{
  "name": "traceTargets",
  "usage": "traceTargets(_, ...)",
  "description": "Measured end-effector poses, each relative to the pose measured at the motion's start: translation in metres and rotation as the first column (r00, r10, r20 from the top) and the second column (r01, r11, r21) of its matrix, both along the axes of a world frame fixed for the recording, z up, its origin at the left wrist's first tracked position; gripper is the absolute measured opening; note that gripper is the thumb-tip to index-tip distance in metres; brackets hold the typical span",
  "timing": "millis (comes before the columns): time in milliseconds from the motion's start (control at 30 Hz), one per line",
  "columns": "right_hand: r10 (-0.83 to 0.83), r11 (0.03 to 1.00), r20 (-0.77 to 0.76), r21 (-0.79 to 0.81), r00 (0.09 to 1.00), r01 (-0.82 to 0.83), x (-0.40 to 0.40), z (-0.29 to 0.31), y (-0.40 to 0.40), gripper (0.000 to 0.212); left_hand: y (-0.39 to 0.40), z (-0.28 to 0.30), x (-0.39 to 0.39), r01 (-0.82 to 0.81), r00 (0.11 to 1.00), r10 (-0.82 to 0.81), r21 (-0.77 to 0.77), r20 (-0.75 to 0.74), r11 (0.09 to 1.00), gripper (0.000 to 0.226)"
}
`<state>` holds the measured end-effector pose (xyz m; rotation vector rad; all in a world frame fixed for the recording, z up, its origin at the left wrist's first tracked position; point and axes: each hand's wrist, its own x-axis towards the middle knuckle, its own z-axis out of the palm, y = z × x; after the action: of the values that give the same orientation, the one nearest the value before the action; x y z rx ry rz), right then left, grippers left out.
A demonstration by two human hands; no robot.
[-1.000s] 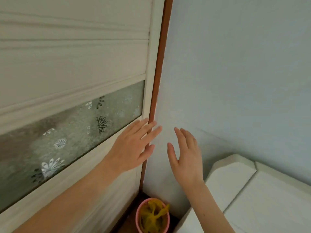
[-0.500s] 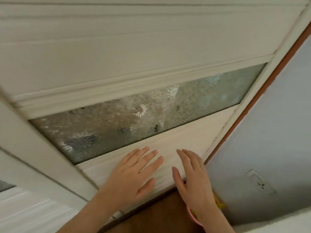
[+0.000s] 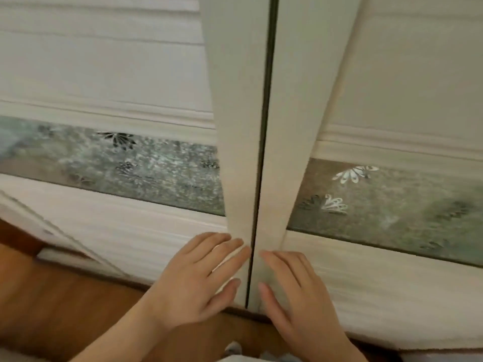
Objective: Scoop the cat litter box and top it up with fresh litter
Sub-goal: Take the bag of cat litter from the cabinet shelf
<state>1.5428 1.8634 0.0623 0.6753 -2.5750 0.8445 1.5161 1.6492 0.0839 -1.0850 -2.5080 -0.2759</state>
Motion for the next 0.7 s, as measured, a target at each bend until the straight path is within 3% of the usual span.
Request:
traceTargets(100,0.185,0.983,0.020,0.011,0.983,-0.185,-0.020,0.001,-0.026,0.039,-0.029,-0.003,0.018,-0.224,0.974,0.224,-0.004,0.025,0.975,0.045)
traceTargets(200,0.372,0.928,0.015,-0.018,0.928,-0.371,-0.039,0.003,-0.059,0.038,-0.053,-0.002,0.044,-0.455,0.889,0.454,0.004,0.059,0.891,0.045)
traceTargets(400,0.640,0.763,0.006,0.108,0.768,-0.637,-0.049,-0.013,-0.139,0.046,-0.089,-0.009,0.114,-0.845,0.523,0.844,-0.054,0.120,0.532,0.049)
traceTargets(533,0.716,0.675,0.044,0.214,0.697,-0.706,-0.039,-0.025,-0.191,0.050,-0.111,-0.022,0.160,-0.954,0.276,0.941,-0.066,0.197,0.294,0.052)
traceTargets(700,0.779,0.583,0.102,0.245,0.619,-0.774,-0.027,-0.040,-0.257,0.049,-0.154,-0.041,0.189,-0.981,0.118,0.961,-0.119,0.250,0.151,0.054)
